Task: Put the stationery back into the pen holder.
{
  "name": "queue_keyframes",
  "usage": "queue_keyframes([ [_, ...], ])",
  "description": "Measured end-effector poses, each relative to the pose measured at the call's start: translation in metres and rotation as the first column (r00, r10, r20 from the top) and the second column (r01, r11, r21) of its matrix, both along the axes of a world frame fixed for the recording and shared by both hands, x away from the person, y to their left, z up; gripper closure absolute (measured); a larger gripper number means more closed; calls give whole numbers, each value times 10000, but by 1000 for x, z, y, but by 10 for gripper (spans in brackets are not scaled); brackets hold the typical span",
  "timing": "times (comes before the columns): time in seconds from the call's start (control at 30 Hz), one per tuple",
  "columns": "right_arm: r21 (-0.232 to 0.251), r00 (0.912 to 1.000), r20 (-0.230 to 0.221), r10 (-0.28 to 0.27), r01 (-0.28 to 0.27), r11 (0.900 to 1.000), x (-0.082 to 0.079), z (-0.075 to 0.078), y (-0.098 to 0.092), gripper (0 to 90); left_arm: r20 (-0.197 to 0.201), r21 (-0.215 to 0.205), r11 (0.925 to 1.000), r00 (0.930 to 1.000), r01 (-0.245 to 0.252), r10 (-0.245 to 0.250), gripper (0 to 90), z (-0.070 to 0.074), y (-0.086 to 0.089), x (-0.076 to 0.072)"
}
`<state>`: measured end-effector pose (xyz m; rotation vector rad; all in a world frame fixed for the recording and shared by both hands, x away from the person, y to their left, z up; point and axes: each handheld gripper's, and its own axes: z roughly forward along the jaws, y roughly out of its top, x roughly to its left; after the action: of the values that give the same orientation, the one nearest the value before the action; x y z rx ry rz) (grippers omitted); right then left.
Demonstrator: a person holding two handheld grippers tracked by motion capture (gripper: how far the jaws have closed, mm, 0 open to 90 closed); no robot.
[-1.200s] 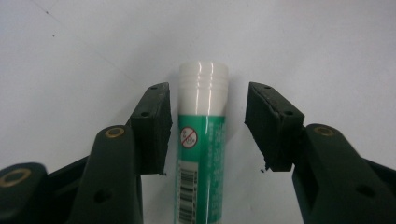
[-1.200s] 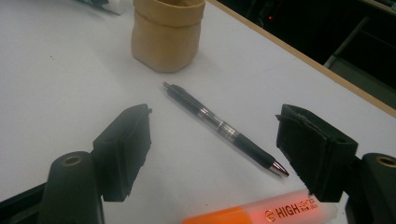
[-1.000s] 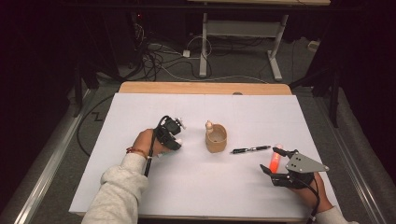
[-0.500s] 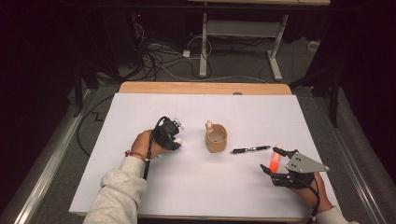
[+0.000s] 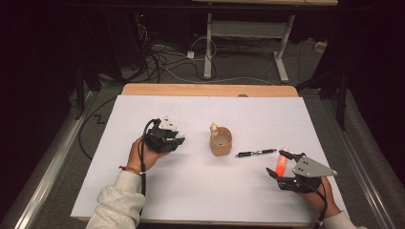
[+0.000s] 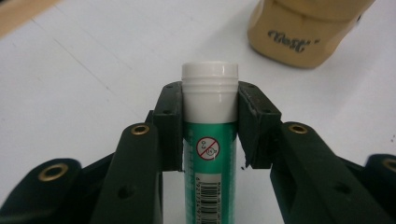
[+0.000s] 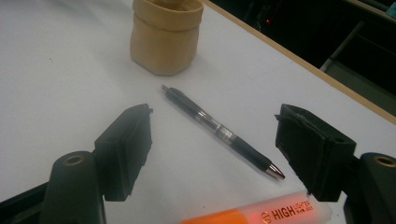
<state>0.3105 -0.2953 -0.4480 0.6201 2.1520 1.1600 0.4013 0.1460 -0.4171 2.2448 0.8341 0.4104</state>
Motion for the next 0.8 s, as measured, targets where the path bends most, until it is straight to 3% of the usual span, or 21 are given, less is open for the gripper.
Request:
queue_keyframes([
  [0.13, 25, 10000, -1, -21, 21, 10000, 0, 0, 0, 276, 781, -610, 9981, 9969, 41, 7, 626, 2, 1, -9],
  [0.23, -25, 10000, 8, -32, 32, 10000, 0, -1, 0, 276, 1339, -1027, 9946, 9910, 161, -22, 626, 2, 1, -14],
  [0.47, -30, 10000, 46, -38, 38, 10000, 1, 0, 0, 276, 2103, -1745, 9835, 9776, 474, -98, 626, 2, -1, -22],
  [0.6, 3, 10000, 11, -39, 39, 10000, 1, -1, 0, 276, 2447, -2548, 9651, 9696, 608, 36, 627, 6, -2, -24],
  [0.77, -3, 10000, -19, -47, 47, 10000, 1, -1, 0, 276, 2833, -3094, 9473, 9590, 828, 87, 627, 13, -9, -25],
  [0.8, -3, 10000, -12, -42, 42, 10000, 1, -1, 0, 276, 2830, -3259, 9407, 9591, 939, 23, 627, 14, -11, -25],
])
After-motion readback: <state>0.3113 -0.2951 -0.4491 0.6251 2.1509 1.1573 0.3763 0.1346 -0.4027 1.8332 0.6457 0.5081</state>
